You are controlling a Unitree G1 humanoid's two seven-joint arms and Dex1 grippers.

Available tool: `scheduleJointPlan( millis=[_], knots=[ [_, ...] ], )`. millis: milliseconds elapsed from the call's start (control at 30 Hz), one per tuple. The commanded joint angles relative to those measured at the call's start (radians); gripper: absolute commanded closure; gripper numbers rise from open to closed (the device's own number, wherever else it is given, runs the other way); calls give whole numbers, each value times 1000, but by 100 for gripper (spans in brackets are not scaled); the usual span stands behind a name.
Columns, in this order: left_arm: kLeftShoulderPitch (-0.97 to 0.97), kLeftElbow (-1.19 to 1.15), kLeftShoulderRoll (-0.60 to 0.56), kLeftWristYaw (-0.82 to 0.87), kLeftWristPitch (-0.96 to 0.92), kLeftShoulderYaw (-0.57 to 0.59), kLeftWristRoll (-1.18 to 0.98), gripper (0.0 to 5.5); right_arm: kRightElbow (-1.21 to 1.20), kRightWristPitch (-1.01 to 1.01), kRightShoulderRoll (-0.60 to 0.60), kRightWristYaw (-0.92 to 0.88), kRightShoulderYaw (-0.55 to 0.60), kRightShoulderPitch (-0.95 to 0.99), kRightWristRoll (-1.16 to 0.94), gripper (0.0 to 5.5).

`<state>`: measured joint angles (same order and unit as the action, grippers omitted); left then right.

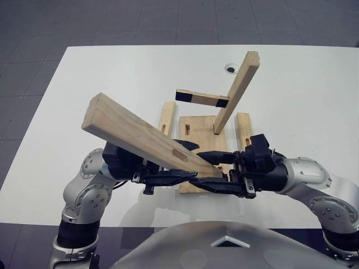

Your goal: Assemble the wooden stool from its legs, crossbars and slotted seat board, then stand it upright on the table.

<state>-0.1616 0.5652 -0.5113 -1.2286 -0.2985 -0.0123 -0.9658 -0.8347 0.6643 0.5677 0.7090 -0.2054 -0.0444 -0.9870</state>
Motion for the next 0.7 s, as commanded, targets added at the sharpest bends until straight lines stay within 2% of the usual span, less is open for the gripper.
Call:
scheduleJointPlan(
  millis=[33,333,567,700],
  knots=[
    [-13,19,-44,-27,18,12,51,344,-18,-37,4,32,19,10,2,308],
    [-16,24,-34,-6,32,20,64,345,-38,-37,81,116,3,-14,41,143],
    [-7,-18,-66,-6,64,99,103,345,-8,-111,132,151,114,-77,89,21],
    [10,-85,-93,-8,104,160,152,345,21,-172,123,143,203,-136,118,0]
  ],
)
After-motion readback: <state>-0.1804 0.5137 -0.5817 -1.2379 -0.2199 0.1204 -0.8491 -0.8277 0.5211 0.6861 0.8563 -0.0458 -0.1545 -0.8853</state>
